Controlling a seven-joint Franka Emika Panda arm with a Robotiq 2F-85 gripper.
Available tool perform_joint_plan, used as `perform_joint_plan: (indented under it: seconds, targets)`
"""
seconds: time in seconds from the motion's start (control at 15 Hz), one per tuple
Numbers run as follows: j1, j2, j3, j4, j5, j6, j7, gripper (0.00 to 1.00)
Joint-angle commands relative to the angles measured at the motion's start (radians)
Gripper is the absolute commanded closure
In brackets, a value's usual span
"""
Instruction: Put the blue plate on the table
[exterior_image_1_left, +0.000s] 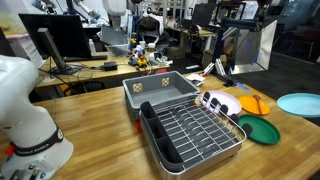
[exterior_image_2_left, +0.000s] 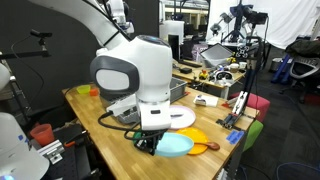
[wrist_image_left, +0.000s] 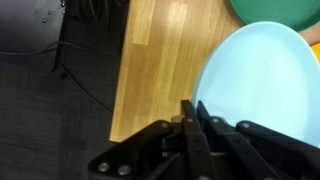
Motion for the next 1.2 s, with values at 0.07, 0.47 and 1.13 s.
perform_joint_plan:
  seconds: [0.07, 0.47, 1.13]
  targets:
    - [0.001, 0.001, -0.002, 0.004, 0.000, -0.001, 0.000, 0.95]
    - [-0.013, 0.048, 0.005, 0.032, 0.052, -0.058, -0.056, 0.99]
    - [-0.076, 0.221, 0.014, 0.108, 0.177, -0.159, -0.289, 0.99]
